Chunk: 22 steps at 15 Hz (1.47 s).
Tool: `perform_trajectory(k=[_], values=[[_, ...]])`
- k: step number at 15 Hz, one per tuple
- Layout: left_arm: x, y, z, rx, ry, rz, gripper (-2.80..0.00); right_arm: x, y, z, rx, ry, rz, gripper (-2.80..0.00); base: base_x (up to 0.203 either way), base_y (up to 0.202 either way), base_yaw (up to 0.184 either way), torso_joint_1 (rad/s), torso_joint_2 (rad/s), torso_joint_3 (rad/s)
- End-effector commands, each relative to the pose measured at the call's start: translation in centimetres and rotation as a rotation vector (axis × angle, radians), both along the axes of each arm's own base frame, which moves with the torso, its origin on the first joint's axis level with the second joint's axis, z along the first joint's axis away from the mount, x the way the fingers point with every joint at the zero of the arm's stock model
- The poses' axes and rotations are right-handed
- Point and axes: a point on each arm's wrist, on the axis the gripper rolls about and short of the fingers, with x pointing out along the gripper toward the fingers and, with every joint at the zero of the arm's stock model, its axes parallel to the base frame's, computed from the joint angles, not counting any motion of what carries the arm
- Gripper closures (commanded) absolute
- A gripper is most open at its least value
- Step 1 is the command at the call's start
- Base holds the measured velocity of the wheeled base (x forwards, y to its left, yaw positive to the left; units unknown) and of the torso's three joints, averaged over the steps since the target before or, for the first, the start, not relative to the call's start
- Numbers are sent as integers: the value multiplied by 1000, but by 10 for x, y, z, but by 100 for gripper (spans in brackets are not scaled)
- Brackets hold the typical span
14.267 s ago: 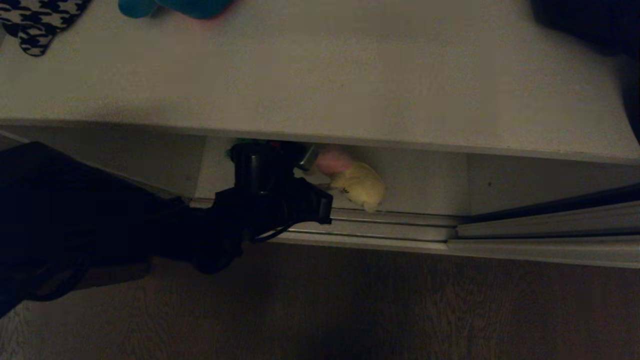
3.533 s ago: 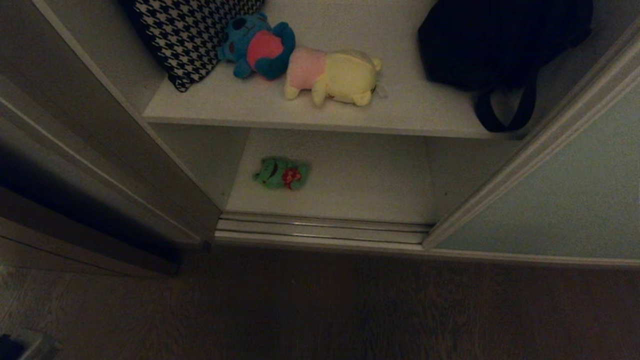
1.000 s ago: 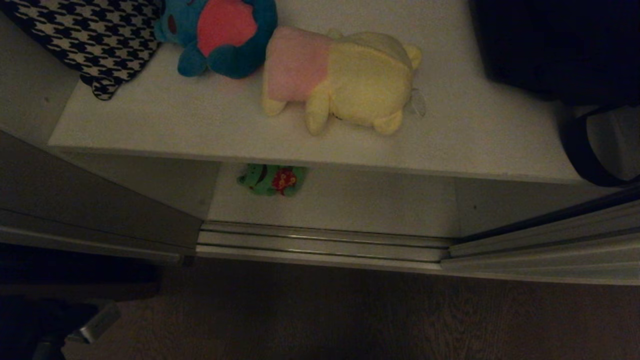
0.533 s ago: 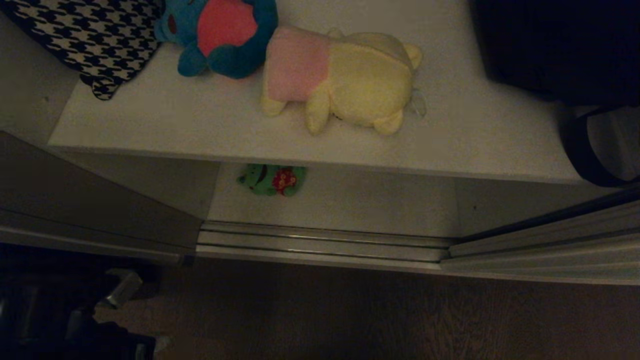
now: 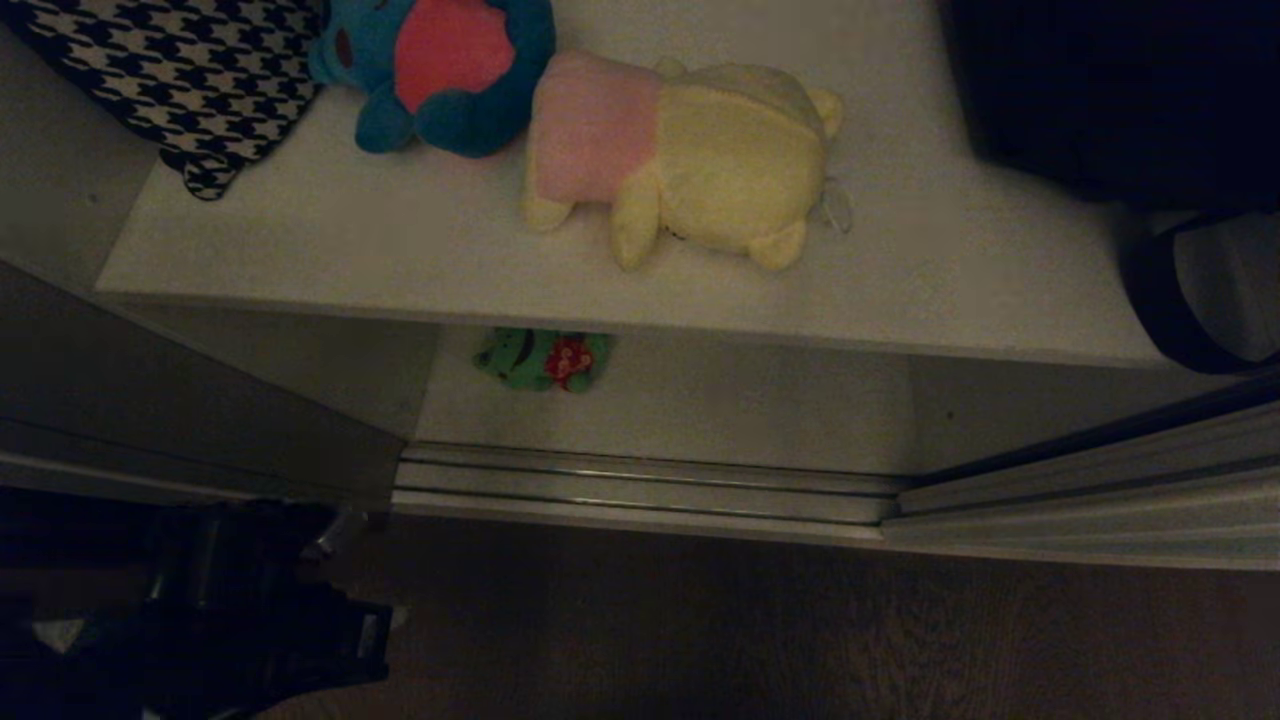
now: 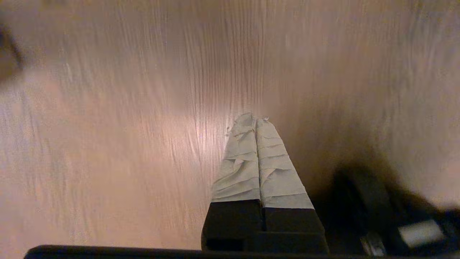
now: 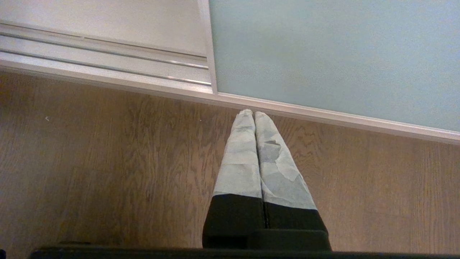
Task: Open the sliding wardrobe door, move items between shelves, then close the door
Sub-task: Place the green doll on the higher shelf
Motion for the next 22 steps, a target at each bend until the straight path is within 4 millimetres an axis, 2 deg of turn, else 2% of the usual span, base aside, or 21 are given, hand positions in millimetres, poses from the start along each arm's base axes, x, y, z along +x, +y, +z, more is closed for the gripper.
perform_trajectory(k=[1, 2, 3, 6, 11, 14, 19, 22], values=[[26, -4, -22, 8, -9, -6, 0, 0, 0, 0, 0, 0, 1, 0, 0, 0, 0, 0, 0, 0], [37, -5, -24, 13, -73, -5, 0, 0, 0, 0, 0, 0, 1, 0, 0, 0, 0, 0, 0, 0], [47, -7, -22, 22, -125, -8, -280, 0, 0, 0, 0, 0, 1, 0, 0, 0, 0, 0, 0, 0], [71, -11, -18, 22, -187, -9, -280, 0, 0, 0, 0, 1, 1, 0, 0, 0, 0, 0, 0, 0], [108, -23, -40, 14, -228, -28, -280, 0, 0, 0, 0, 0, -1, 0, 0, 0, 0, 0, 0, 0], [130, -30, -51, 1, -338, -31, -280, 0, 0, 0, 0, 1, 1, 0, 0, 0, 0, 0, 0, 0], [174, -41, -41, -40, -485, -11, -280, 0, 0, 0, 0, 1, 0, 0, 0, 0, 0, 0, 0, 0], [183, -45, -35, -85, -508, -4, -280, 0, 0, 0, 0, -1, -1, 0, 0, 0, 0, 0, 0, 0]])
